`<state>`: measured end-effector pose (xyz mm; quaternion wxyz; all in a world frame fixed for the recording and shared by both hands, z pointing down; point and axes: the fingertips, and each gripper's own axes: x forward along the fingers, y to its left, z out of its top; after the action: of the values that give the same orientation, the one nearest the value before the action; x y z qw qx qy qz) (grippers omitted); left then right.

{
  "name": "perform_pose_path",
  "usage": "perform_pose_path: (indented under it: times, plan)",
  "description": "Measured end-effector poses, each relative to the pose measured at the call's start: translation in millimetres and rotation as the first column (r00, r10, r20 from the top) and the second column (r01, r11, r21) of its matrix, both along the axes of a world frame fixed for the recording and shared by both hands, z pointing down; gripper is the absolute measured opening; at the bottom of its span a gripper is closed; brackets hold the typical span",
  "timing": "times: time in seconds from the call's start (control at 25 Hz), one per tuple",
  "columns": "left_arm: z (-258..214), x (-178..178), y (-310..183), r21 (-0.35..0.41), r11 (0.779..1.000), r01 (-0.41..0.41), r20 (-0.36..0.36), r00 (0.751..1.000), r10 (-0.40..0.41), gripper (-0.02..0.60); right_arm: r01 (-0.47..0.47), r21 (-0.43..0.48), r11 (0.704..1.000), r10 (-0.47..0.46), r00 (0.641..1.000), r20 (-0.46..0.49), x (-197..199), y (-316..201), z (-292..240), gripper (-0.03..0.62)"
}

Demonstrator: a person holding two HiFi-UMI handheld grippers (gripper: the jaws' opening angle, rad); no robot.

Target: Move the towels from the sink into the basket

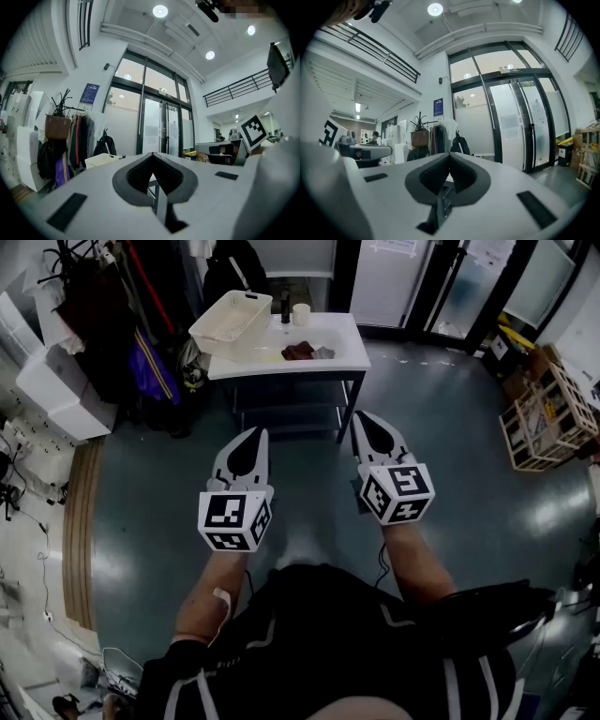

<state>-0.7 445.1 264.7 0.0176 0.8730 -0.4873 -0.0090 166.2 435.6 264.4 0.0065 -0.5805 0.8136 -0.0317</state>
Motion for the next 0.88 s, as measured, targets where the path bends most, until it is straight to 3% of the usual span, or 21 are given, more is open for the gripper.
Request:
perform_pose_path:
  times: [0.88]
  plan:
    - [0.8,-14.8,-4.2,0.002,0.998,-0.07,-0.026,0.997,0.07,0.002,-0.006,-0.001,1.0,0.006,1.0,0.014,-31.9,-5.5,1.9,0.008]
